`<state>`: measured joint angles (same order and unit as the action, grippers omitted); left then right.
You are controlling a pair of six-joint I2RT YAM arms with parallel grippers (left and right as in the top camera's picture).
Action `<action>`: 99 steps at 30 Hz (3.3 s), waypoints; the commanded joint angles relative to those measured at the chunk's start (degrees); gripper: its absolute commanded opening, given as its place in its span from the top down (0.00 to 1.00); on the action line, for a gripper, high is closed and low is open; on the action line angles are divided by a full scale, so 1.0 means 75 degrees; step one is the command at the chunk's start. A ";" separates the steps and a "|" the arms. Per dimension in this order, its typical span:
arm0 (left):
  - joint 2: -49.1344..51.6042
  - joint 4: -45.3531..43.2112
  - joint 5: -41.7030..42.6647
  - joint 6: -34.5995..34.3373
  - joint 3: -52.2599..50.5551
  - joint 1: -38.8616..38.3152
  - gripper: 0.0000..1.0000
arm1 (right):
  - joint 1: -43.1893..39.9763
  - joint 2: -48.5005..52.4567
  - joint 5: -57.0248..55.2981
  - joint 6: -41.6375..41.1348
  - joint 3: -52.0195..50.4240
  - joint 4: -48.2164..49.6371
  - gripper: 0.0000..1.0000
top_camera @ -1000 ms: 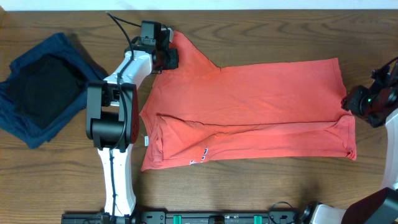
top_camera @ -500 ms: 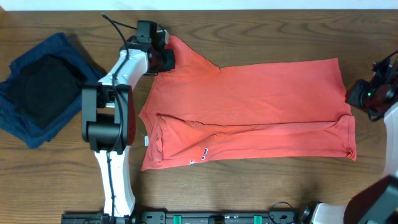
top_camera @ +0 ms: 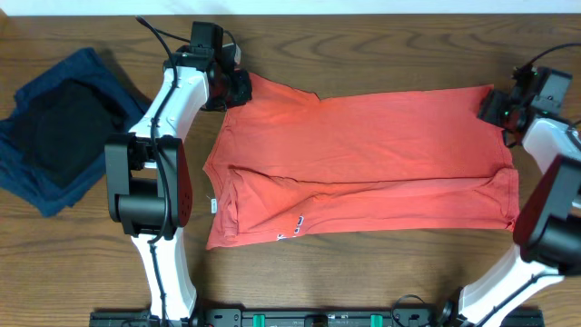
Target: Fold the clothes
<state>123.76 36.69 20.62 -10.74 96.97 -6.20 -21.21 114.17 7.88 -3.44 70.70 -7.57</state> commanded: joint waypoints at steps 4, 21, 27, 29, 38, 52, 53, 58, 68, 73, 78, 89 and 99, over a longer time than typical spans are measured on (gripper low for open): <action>-0.0009 0.0079 -0.0015 -0.0096 -0.0061 0.0000 0.94 | 0.0099 0.0970 0.0017 -0.0117 0.0015 0.1227 0.32; 0.0009 0.0047 -0.0099 -0.0090 -0.0405 0.0003 0.94 | 0.0589 0.2218 -0.0425 -0.0323 0.0017 0.2908 0.48; 0.0009 0.0050 -0.0096 -0.0093 -0.0405 0.0003 0.94 | 0.0565 0.2215 -0.1078 -0.0714 0.0017 0.2483 0.99; 0.0006 0.0050 -0.0096 -0.0093 -0.0405 0.0003 0.94 | 0.0560 0.2206 -0.1078 -0.0796 0.0020 0.2337 0.99; -0.0562 0.0332 -0.0093 -0.0090 -0.0399 0.0026 0.94 | 0.0396 0.0679 -0.1553 -0.0793 0.0023 0.0979 0.98; -0.1903 0.3733 -0.0090 -0.0093 -0.0399 0.0052 0.94 | -0.0061 -0.2174 -0.2722 -0.0761 0.0023 -0.3264 0.96; -0.1912 0.3984 -0.0090 -0.0093 -0.0399 0.0052 0.94 | -0.0085 -0.2238 -0.2742 -0.0761 0.0023 -0.3506 0.96; -0.1912 0.5097 -0.0093 -0.0058 -0.0402 0.0052 0.94 | -0.0256 -0.2273 -0.2940 -0.0764 0.0015 -0.4657 0.97; -0.1912 0.6000 -0.0096 0.0175 -0.0621 0.0029 0.94 | -0.0586 -0.2270 -0.3048 -0.0772 0.0015 -0.5907 0.95; -0.1912 0.6024 -0.0093 0.0265 -0.1364 -0.0082 0.94 | -0.0595 -0.2270 -0.3054 -0.0790 0.0006 -0.6143 0.94; -0.1912 0.5802 -0.0096 0.0434 -0.2247 -0.0201 0.94 | -0.0595 -0.2270 -0.3069 -0.0790 -0.0035 -0.6269 0.93; -0.1912 0.5817 -0.0096 0.0431 -0.2806 -0.0201 0.87 | -0.0662 -0.2267 -0.3398 -0.0793 -0.0096 -0.6700 0.81; -0.1932 0.6304 -0.0093 0.0554 -0.2804 -0.0201 0.67 | -0.0828 -0.2256 -0.3037 -0.0752 -0.0163 -0.6709 0.59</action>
<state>109.93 83.92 20.60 -7.62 76.23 -7.81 -26.76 97.69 -16.05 -8.82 69.93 -57.89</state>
